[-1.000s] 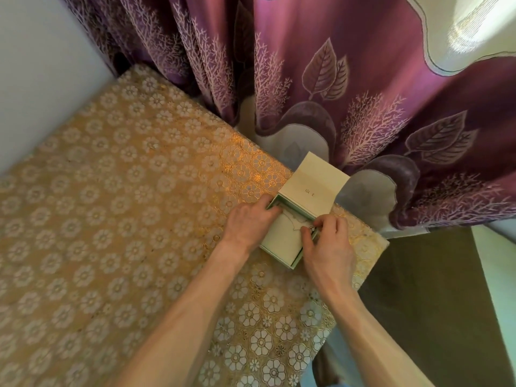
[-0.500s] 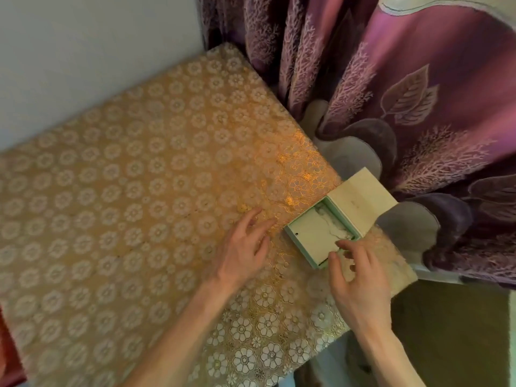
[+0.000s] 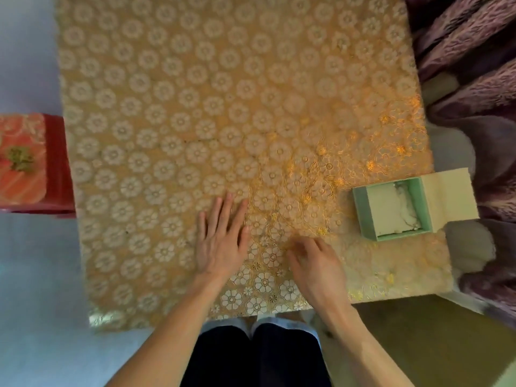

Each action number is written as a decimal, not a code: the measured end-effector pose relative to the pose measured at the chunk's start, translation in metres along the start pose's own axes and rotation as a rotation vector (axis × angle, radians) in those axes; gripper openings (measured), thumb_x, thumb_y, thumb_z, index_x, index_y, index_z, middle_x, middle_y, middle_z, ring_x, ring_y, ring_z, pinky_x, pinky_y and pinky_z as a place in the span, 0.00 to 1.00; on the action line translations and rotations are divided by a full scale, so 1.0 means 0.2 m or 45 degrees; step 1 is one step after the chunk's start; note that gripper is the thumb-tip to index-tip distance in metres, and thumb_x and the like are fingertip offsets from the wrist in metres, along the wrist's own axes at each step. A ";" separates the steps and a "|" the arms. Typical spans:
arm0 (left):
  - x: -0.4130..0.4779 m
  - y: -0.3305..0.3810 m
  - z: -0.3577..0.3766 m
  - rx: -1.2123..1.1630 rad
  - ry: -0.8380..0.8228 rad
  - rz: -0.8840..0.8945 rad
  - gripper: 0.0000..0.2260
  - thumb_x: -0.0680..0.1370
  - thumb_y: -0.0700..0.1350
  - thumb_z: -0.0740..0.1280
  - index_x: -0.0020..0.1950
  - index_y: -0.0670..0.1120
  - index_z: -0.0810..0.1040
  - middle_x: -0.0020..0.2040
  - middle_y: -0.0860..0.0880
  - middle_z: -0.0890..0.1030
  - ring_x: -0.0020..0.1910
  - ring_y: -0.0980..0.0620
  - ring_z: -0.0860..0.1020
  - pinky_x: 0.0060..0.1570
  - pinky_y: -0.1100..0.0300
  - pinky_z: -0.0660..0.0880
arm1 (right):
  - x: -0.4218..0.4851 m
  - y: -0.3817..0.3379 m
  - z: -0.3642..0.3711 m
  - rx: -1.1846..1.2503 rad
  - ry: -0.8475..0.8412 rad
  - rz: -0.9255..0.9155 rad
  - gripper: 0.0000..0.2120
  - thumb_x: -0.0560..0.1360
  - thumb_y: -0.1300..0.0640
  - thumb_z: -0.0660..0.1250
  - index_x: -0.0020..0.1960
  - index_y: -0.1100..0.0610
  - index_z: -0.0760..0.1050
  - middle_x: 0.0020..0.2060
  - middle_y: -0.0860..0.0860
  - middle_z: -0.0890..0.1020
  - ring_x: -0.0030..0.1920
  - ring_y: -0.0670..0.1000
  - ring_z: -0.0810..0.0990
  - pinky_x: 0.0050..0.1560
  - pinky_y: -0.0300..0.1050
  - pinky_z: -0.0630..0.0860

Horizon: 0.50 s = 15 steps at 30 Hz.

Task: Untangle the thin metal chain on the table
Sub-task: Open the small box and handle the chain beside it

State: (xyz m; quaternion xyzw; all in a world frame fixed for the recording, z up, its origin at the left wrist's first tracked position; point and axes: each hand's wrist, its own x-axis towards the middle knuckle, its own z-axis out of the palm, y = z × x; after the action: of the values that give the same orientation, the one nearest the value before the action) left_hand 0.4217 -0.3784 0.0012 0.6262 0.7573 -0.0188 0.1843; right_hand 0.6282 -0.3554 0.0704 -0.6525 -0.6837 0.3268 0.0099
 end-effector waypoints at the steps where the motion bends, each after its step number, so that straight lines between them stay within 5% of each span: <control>1: 0.01 0.00 0.01 0.003 0.000 -0.009 0.26 0.85 0.60 0.43 0.82 0.55 0.46 0.83 0.48 0.44 0.82 0.47 0.44 0.78 0.39 0.47 | 0.02 -0.02 0.02 -0.006 -0.011 0.006 0.13 0.80 0.45 0.64 0.61 0.48 0.78 0.52 0.45 0.81 0.50 0.49 0.79 0.48 0.48 0.81; 7: -0.02 -0.01 0.01 -0.031 0.015 0.016 0.26 0.84 0.60 0.42 0.82 0.56 0.43 0.83 0.50 0.42 0.81 0.49 0.40 0.78 0.44 0.38 | 0.04 -0.14 0.12 0.068 0.023 0.007 0.09 0.78 0.47 0.69 0.56 0.47 0.80 0.50 0.42 0.80 0.44 0.46 0.81 0.41 0.43 0.80; 15: -0.03 -0.03 0.03 -0.093 0.059 0.014 0.26 0.85 0.58 0.47 0.82 0.57 0.44 0.83 0.49 0.42 0.81 0.48 0.42 0.78 0.41 0.42 | 0.02 -0.12 0.22 -0.067 0.088 -0.248 0.08 0.78 0.52 0.71 0.55 0.53 0.81 0.46 0.49 0.82 0.39 0.52 0.81 0.36 0.45 0.78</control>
State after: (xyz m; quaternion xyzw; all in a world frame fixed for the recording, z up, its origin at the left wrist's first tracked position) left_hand 0.4181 -0.3869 -0.0045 0.6235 0.7581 0.0244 0.1896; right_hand 0.5857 -0.3699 0.0450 -0.5939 -0.7515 0.2834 0.0481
